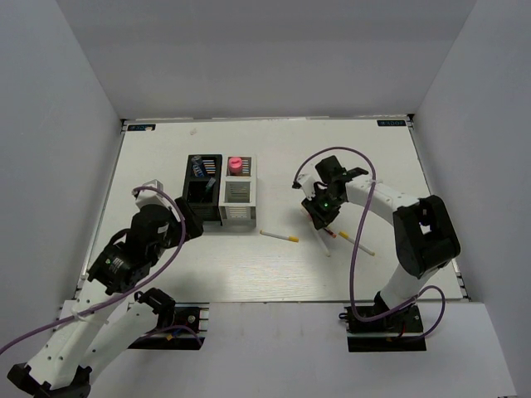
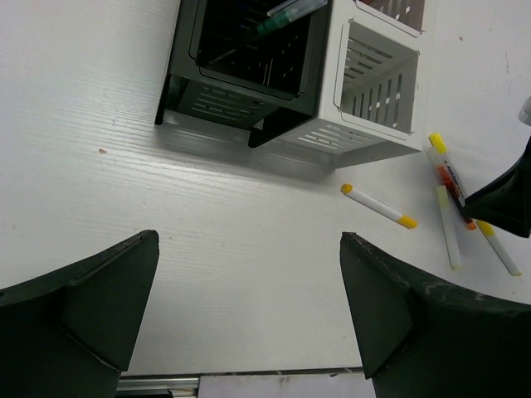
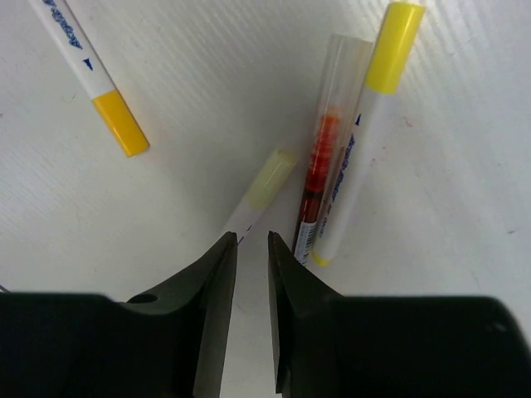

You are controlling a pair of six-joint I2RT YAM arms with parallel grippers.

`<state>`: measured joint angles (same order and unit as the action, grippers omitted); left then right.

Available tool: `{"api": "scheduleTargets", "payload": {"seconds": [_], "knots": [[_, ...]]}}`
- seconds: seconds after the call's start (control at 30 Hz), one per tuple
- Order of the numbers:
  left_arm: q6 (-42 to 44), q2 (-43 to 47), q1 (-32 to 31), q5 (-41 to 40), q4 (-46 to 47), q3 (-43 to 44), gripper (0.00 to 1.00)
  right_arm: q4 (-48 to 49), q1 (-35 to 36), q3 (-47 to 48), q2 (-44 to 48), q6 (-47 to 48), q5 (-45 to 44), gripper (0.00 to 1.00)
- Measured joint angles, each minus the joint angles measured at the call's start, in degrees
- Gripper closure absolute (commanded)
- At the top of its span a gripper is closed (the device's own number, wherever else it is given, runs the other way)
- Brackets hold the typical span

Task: Sort the stationery into containers
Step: Pick up the pen from the center of the board.

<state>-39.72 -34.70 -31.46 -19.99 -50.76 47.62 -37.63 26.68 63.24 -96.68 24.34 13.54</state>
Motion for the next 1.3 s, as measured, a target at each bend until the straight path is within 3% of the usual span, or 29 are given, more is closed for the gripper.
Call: {"api": "scheduleTargets", "payload": {"seconds": [0.23, 1.17, 1.3], "knots": [[-0.7, -0.5, 0.0, 0.9, -0.3, 0.0, 0.00, 1.8, 0.0, 0.7, -0.7, -0.1, -1.3, 0.64], [-3.4, 2.1, 0.0, 1.1, -4.7, -0.1, 0.00, 8.4, 0.7, 2.2, -7.2, 0.3, -9.0, 0.64], [-3.4, 2.2, 0.0, 1.1, -4.7, -0.1, 0.00, 9.7, 1.1, 1.1, -6.5, 0.7, -9.8, 0.75]]}}
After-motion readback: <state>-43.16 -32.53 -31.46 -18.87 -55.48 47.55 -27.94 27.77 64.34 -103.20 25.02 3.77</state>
